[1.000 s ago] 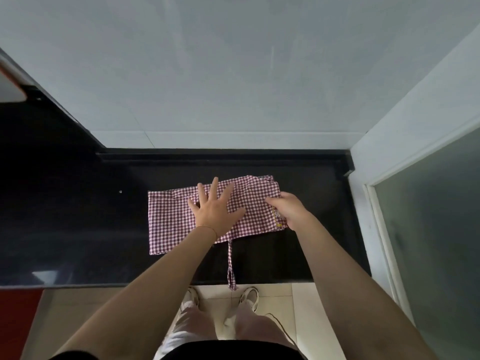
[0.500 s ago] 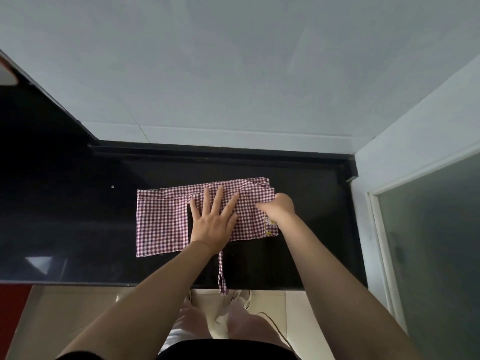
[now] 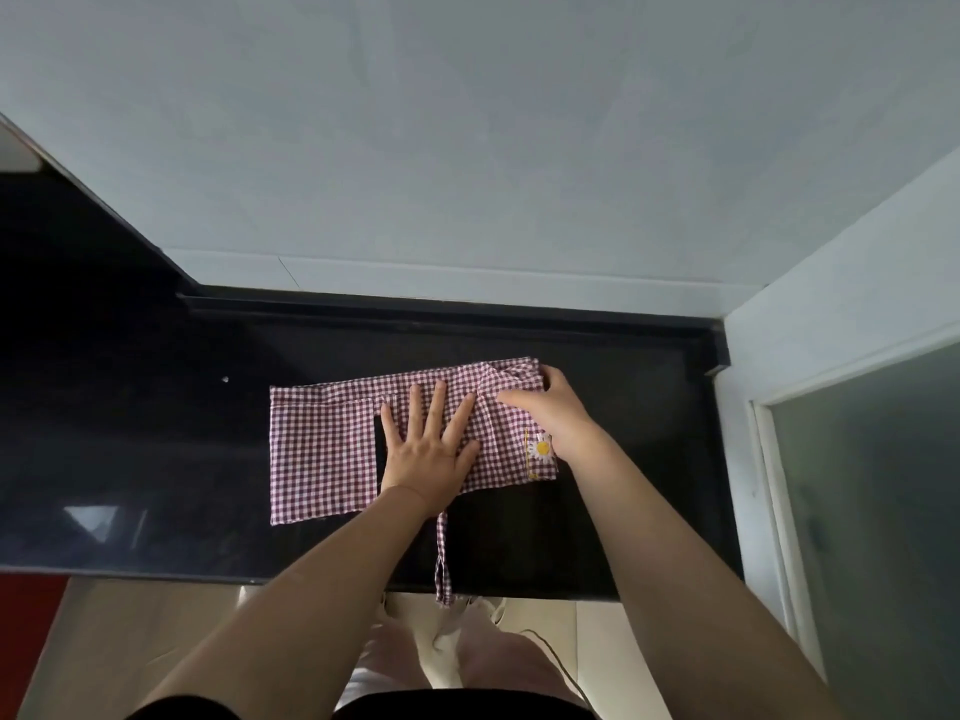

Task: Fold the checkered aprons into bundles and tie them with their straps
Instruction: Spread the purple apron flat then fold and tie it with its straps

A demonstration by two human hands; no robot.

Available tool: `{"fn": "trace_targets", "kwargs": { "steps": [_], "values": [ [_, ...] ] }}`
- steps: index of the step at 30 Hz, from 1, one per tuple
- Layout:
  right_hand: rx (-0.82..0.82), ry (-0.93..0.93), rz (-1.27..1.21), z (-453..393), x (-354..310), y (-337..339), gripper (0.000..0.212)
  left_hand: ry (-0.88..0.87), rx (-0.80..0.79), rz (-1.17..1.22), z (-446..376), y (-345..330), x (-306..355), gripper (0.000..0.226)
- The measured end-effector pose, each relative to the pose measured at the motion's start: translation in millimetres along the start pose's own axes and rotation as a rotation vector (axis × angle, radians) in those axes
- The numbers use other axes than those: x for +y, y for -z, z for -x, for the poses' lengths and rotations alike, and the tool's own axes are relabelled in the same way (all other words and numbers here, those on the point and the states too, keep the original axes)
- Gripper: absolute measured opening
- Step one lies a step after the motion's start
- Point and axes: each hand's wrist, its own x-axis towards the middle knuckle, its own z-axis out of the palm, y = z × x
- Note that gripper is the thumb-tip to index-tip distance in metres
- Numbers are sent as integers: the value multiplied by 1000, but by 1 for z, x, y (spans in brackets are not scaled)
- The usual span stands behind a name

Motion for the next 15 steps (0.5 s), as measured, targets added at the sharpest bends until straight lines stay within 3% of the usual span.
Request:
{"fn": "trace_targets", "kwargs": {
  "steps": [3, 8, 12, 15],
  "values": [
    [-20, 11, 128, -3, -7, 4, 70, -4, -9, -12, 0, 1, 0, 69],
    [-82, 112, 317, -4, -9, 3, 71, 3, -15, -19, -1, 0, 0, 69],
    [-135, -70, 122, -3, -1, 12, 75, 2, -21, -26, -1, 1, 0, 64],
    [-179, -139, 237, -1, 6, 22, 74, -19, -29, -32, -1, 1, 0, 65]
  ]
}}
